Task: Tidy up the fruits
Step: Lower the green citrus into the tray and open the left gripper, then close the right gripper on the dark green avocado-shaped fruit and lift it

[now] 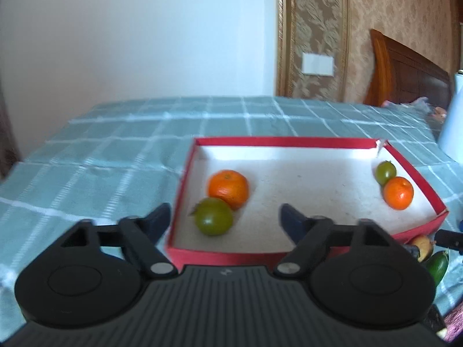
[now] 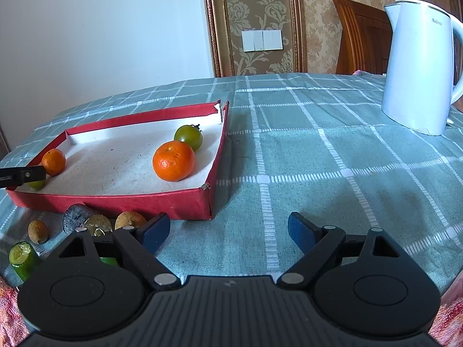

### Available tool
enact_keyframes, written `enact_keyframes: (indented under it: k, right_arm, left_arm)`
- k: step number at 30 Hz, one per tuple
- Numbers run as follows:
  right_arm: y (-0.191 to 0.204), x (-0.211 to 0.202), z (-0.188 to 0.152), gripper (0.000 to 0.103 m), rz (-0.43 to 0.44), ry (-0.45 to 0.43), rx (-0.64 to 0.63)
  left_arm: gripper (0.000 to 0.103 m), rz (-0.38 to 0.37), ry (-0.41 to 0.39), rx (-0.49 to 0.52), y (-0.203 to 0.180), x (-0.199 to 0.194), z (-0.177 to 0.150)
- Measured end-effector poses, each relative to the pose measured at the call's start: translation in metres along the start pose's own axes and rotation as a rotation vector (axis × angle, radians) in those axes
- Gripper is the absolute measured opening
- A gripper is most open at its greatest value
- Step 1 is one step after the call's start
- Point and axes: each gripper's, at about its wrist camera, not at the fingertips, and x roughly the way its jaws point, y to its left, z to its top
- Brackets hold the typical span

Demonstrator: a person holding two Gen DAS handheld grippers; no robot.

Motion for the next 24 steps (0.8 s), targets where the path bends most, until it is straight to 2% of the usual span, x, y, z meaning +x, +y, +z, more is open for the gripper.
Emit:
enact_keyframes:
  k: [3, 6, 13, 19, 24]
  right_arm:
    - [0.0, 0.0, 0.0, 0.089, 0.001, -0.002, 0.005]
    - [0.0, -0.001, 0.0, 0.089, 0.001, -0.004, 0.005]
    - [-0.001, -0.011, 0.0, 0.089, 0.016, -0.048, 0.018]
    - [0.003, -0.044, -0.015, 0.089, 0.146, -0.118, 0.029]
    - [0.02, -0.057, -0.03, 0.089, 0.188, -0.114, -0.009]
  left_arm:
    - [0.096, 0.049, -0.08, 0.023, 0.002, -0.026, -0.006]
    - [0.101, 0.09, -0.106, 0.03, 0.006, -0.044, -0.016]
    - [0.103, 0.051, 0.003, -0.048, 0.02, -0.044, -0.043]
    - [0.103, 0.053, 0.044, -0.078, 0.027, -0.037, -0.052]
    - [0.103, 0.033, 0.08, -0.105, 0.033, -0.033, -0.055]
